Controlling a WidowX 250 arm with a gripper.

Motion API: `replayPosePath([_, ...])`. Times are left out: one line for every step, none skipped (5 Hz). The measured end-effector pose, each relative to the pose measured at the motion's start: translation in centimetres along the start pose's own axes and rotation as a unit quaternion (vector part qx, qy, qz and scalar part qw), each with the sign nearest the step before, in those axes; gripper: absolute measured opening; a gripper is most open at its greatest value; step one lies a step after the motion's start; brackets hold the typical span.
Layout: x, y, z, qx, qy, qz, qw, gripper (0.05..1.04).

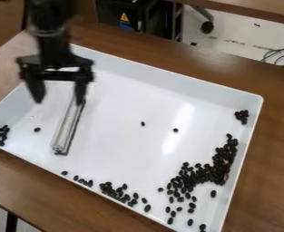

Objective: Sweep into pile

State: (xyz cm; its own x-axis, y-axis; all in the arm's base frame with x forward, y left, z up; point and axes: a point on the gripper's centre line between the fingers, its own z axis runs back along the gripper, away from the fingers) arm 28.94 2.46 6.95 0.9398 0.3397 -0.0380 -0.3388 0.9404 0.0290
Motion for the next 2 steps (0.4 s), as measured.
replayPosePath([-0.9, -5.0, 0.3, -0.025, -0.015, -0.084, 0.9960, 0.999])
replayPosePath([-2.7, -9.5, 0.6, -0.028, -0.020, -0.162, 0.9861, 0.999])
